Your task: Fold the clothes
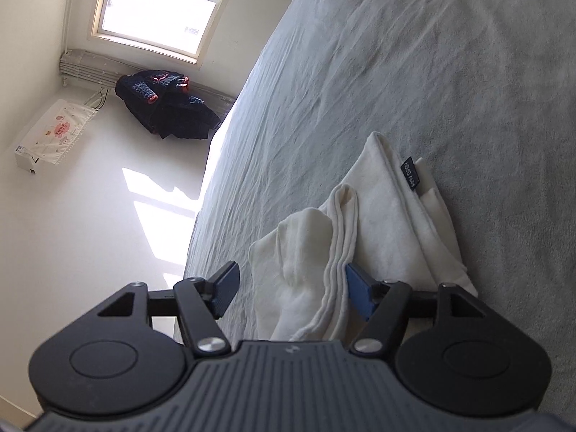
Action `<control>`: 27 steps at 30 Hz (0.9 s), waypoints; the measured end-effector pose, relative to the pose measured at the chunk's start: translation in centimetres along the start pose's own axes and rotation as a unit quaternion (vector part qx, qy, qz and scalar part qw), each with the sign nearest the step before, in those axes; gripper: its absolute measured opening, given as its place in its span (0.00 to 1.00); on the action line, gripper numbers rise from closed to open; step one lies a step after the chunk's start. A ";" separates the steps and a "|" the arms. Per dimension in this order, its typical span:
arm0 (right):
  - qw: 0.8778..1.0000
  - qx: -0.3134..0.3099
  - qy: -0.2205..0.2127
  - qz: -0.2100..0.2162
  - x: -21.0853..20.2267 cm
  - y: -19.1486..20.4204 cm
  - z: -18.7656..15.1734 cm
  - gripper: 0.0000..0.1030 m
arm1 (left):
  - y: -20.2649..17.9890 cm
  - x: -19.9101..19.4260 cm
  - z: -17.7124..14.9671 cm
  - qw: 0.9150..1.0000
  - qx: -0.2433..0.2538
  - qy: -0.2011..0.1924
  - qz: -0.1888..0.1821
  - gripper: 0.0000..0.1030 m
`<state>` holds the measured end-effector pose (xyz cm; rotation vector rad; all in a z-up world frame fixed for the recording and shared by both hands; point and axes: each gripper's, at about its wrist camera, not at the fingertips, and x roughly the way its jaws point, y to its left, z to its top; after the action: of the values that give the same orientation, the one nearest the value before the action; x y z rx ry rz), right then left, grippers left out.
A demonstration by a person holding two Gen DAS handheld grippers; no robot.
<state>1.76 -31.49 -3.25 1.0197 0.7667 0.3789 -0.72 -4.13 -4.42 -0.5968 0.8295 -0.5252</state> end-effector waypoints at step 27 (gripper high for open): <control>0.989 -0.130 -0.034 -0.065 -0.6 -0.1 1.6 0.22 | -0.6 -1.8 1.3 0.994 0.095 -0.062 -0.006 0.26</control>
<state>2.46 -32.88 -2.62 0.7308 0.6970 0.3210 -0.82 -2.99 -2.39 -0.4538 0.6512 -0.5652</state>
